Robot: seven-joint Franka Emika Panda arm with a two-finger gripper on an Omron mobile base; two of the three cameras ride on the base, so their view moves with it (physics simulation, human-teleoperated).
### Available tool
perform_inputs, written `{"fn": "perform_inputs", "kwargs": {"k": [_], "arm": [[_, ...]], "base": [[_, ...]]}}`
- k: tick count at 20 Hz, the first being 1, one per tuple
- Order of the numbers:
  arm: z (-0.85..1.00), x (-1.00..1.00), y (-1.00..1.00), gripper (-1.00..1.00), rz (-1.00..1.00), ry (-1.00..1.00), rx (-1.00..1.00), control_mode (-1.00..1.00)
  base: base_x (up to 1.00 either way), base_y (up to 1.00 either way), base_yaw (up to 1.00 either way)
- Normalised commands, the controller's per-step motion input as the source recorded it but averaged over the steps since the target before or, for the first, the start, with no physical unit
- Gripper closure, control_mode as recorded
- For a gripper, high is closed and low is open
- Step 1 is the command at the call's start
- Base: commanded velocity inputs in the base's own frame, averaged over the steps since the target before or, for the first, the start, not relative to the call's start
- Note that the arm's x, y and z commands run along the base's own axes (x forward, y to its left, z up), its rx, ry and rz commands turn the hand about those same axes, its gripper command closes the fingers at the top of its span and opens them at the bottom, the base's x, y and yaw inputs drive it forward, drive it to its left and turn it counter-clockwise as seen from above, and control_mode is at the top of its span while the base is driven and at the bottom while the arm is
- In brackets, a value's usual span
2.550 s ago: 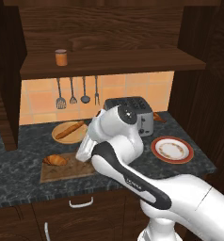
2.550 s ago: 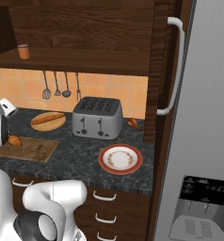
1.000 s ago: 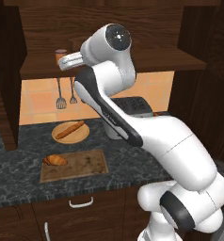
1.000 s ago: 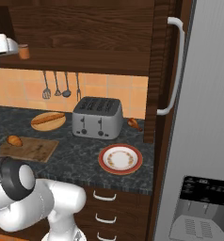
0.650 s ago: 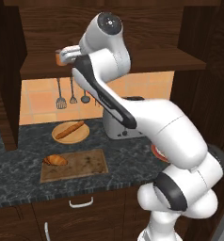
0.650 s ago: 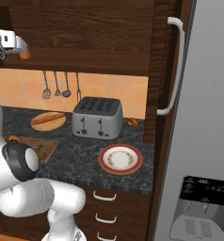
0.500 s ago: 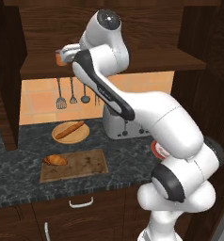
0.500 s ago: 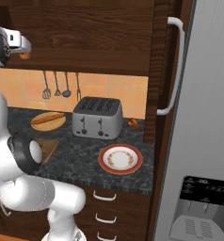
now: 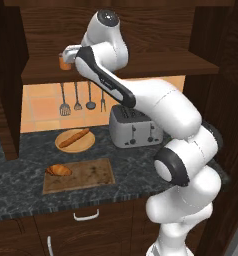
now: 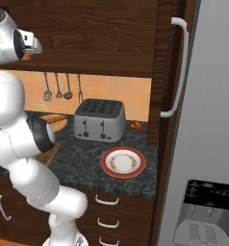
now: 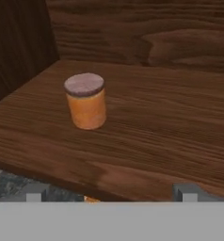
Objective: From the different types of pastries on the counter, select a croissant and place it on the cutting board. Then retrieve a jar of jam from the cabinet and place it alongside the croissant on the cutting board.
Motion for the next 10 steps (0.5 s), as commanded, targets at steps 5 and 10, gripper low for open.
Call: {"fn": "perform_inputs", "kwargs": {"k": [5, 10], "arm": [[0.01, 0.01, 0.54, -1.00, 0.00, 0.02, 0.15, -1.00], [-0.02, 0.35, 0.09, -1.00, 0.00, 0.00, 0.02, -1.00]], "base": [[0.00, 0.00, 0.00], [0.00, 0.00, 0.00]]}}
